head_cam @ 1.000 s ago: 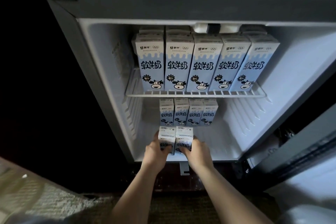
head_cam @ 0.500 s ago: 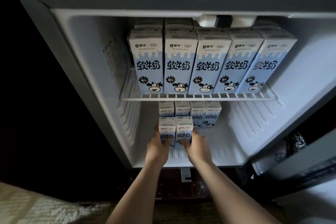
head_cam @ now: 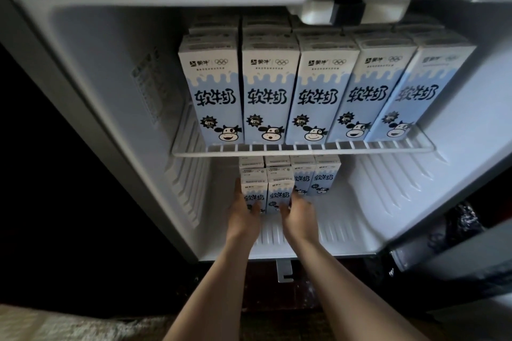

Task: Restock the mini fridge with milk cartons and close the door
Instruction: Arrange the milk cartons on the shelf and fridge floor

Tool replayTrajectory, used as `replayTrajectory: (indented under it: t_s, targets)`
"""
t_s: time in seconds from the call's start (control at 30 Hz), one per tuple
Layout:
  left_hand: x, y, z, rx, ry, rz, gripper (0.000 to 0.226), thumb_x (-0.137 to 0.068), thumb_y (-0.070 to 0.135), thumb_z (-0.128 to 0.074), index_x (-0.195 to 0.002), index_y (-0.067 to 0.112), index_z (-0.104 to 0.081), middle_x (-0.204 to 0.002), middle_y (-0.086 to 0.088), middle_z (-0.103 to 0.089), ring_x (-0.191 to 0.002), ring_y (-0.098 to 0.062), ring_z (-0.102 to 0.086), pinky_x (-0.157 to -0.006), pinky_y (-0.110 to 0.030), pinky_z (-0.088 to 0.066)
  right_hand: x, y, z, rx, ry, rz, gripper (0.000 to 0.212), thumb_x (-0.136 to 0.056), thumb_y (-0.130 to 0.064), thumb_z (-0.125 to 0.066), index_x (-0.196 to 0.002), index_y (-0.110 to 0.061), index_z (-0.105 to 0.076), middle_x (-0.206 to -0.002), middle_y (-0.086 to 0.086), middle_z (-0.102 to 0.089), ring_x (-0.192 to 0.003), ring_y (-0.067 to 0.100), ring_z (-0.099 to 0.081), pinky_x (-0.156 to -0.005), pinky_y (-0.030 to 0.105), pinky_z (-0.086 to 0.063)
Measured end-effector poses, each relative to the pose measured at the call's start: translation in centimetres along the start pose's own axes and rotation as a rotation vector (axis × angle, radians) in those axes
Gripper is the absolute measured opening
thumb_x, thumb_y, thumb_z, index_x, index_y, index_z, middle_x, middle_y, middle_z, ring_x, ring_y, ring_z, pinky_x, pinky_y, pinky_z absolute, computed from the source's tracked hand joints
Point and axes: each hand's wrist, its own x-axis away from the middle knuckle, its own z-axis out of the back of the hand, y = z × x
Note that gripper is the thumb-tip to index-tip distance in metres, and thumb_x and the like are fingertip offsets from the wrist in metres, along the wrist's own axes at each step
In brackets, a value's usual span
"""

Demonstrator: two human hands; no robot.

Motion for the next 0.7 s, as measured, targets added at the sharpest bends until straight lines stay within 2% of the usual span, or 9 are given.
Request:
replayTrajectory:
  t_s: [0.2, 0.33, 0.4, 0.47, 0.5, 0.57, 0.7]
  targets:
    - [-0.4, -0.3, -0.2, 0.033, 0.006, 0.003, 0.055, -0.091, 0.0, -0.048, -0.141, 0.021, -0.033, -0.124, -0.001, -0.057, -0.101, -0.013, -0.051, -0.081, -0.021, -0.037, -0.4, 0.1, 0.0, -0.002, -0.024, 0.004, 0.018, -0.093, -0.014, -0.054, -0.104, -0.002, -0.061, -0.095, 0.014, -0.069, -0.088, 0.03, -0.065, -0.072, 0.036, -0.053]
    - [-0.6, -0.5, -0.1, 0.033, -0.023, 0.037, 0.054, -0.092, 0.002, -0.049, -0.14, 0.02, -0.033, -0.122, 0.0, -0.056, -0.104, -0.014, -0.051, -0.082, -0.023, -0.038, -0.6, -0.1, 0.4, -0.006, -0.106, -0.042, 0.023, -0.092, -0.019, -0.055, -0.109, -0.005, -0.062, -0.102, 0.011, -0.069, -0.096, 0.029, -0.064, -0.074, 0.031, -0.05]
    - [-0.6, -0.4, 0.1, 0.037, -0.041, 0.072, 0.052, -0.091, 0.004, -0.051, -0.139, 0.019, -0.034, -0.127, -0.004, -0.057, -0.108, -0.019, -0.054, -0.083, -0.026, -0.042, -0.5, -0.1, 0.9, 0.028, -0.143, -0.063, 0.019, -0.094, -0.022, -0.054, -0.098, -0.006, -0.062, -0.088, 0.008, -0.065, -0.082, 0.024, -0.062, -0.063, 0.027, -0.043]
    - [-0.3, -0.2, 0.4, 0.043, -0.056, 0.125, 0.052, -0.091, 0.008, -0.053, -0.138, 0.013, -0.032, -0.129, -0.008, -0.056, -0.11, -0.023, -0.056, -0.085, -0.03, -0.045, -0.1, 0.0, 1.7, 0.062, -0.165, -0.096, 0.024, -0.095, -0.027, -0.053, -0.075, -0.014, -0.051, -0.07, 0.0, -0.051, -0.063, 0.015, -0.05, -0.052, 0.027, -0.035]
    - [0.0, 0.1, 0.7, 0.036, -0.061, 0.149, 0.05, -0.091, 0.01, -0.054, -0.136, 0.01, -0.033, -0.129, -0.009, -0.056, -0.112, -0.026, -0.056, -0.084, -0.03, -0.046, 0.1, 0.1, 2.0, 0.074, -0.173, -0.108, 0.028, -0.095, -0.029, -0.052, -0.071, -0.015, -0.045, -0.068, -0.001, -0.048, -0.062, 0.015, -0.047, -0.051, 0.026, -0.034]
    - [1.2, 0.7, 1.2, 0.012, -0.073, 0.187, 0.045, -0.093, 0.016, -0.054, -0.132, 0.005, -0.035, -0.128, -0.012, -0.055, -0.115, -0.029, -0.054, -0.082, -0.029, -0.042, 0.6, 0.3, 2.8, 0.117, -0.203, -0.105, 0.026, -0.095, -0.032, -0.052, -0.077, -0.013, -0.045, -0.073, 0.001, -0.05, -0.069, 0.018, -0.05, -0.056, 0.027, -0.037]
    - [3.7, 1.2, 2.2, -0.099, -0.143, 0.191, 0.059, -0.095, 0.032, -0.05, -0.142, 0.003, -0.028, -0.141, -0.013, -0.043, -0.128, -0.03, -0.043, -0.094, -0.027, -0.036, 1.9, -0.4, 4.7, 0.178, -0.266, -0.087, 0.032, -0.094, -0.037, -0.052, -0.069, -0.018, -0.043, -0.065, -0.005, -0.046, -0.066, 0.017, -0.05, -0.056, 0.027, -0.037]
